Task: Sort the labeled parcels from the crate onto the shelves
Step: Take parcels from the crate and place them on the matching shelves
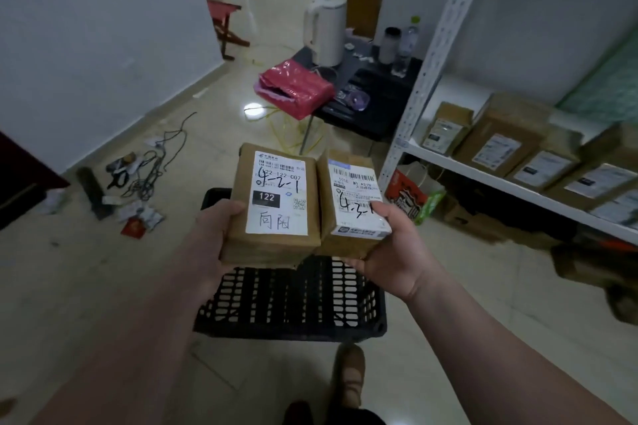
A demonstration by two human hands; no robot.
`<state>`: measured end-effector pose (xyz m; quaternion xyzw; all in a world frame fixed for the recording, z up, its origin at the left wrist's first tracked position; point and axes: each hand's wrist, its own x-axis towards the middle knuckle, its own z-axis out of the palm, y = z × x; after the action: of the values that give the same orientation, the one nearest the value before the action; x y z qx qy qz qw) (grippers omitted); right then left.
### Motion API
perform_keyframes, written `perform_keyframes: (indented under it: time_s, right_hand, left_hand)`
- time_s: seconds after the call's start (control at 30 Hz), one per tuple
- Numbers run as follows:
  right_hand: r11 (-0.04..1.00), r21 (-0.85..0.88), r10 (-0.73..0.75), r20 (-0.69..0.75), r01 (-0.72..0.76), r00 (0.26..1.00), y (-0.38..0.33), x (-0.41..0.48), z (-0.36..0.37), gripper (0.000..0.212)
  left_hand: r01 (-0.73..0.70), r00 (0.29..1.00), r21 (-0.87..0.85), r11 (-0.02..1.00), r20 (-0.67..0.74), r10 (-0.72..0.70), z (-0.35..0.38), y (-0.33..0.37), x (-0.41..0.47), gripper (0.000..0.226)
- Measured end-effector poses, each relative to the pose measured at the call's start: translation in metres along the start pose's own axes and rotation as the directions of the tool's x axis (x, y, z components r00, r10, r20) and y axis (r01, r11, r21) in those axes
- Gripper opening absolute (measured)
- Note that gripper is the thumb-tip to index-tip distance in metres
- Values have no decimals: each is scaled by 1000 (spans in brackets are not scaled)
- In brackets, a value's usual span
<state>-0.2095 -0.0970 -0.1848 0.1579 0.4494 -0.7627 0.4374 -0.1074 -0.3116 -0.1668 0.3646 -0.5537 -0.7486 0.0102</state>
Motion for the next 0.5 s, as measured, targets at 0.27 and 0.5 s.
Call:
perform_keyframes:
  time_s: [0.27, 0.5]
  right_hand:
    - [984, 74, -154, -75, 159, 985, -42, -82, -57, 34]
    - [950, 164, -248, -125, 267, 961, -81, -138, -141, 34]
  left_hand:
    - [-15, 983, 94, 995, 185, -3, 90, 6, -32, 30]
    - [-56, 970, 163, 985, 244, 15, 206, 0, -42, 41]
